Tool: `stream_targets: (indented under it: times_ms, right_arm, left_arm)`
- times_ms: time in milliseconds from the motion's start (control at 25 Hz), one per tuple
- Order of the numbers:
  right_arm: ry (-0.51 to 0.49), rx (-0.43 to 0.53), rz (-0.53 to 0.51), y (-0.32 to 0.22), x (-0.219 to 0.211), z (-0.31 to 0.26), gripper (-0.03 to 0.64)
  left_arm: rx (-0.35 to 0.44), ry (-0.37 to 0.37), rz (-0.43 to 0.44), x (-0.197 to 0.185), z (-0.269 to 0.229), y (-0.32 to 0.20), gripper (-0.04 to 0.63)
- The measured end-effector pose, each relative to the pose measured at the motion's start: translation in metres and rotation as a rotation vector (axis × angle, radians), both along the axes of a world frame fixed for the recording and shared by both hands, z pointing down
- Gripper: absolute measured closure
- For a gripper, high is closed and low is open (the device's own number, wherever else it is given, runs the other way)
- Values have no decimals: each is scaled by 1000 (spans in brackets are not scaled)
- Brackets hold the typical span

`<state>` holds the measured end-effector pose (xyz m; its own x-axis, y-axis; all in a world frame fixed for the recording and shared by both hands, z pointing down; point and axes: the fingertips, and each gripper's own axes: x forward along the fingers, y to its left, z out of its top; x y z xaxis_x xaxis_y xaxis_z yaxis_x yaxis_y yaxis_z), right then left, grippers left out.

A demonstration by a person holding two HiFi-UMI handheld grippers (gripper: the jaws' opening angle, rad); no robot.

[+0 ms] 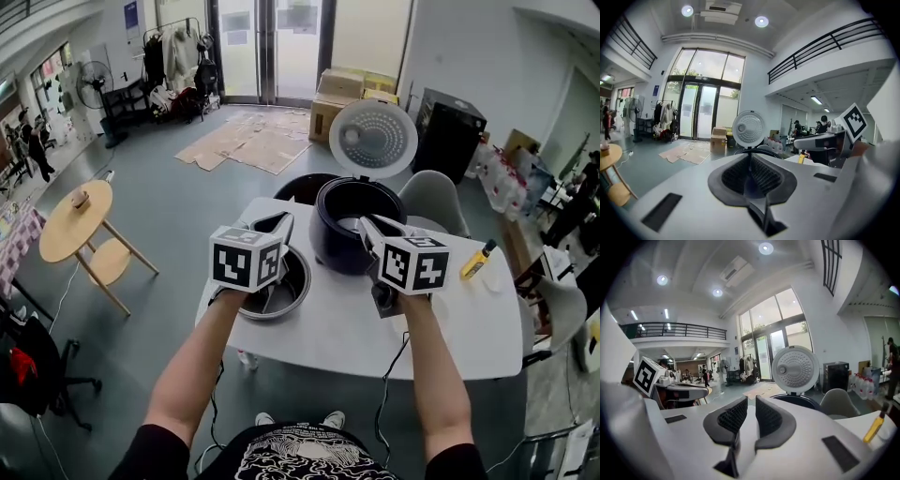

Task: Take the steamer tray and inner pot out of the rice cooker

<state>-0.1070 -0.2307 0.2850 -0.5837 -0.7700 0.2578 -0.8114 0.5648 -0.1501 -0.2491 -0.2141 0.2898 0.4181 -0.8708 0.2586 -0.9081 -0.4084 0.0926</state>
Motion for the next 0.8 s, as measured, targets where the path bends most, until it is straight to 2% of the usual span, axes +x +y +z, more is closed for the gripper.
stream_targets:
  times_ms: [80,280,440,520,800]
  right_arm:
    - [21,49,28,5,13,-4,554]
    - [86,146,72,15,27,-1,561]
    - [124,183,96,21,34,6,575]
    - [134,198,117,21,39,7,603]
    - [142,235,147,26,47,8,603]
  left_arm:
    - [35,-27,5,9,-1,2,572]
    - [84,-33,11,12,2,8,574]
    - [124,-67,-30,1,2,15,581]
    - [139,-73,-33,-3,1,18,582]
    - [155,-145,-67,-10,8,27,583]
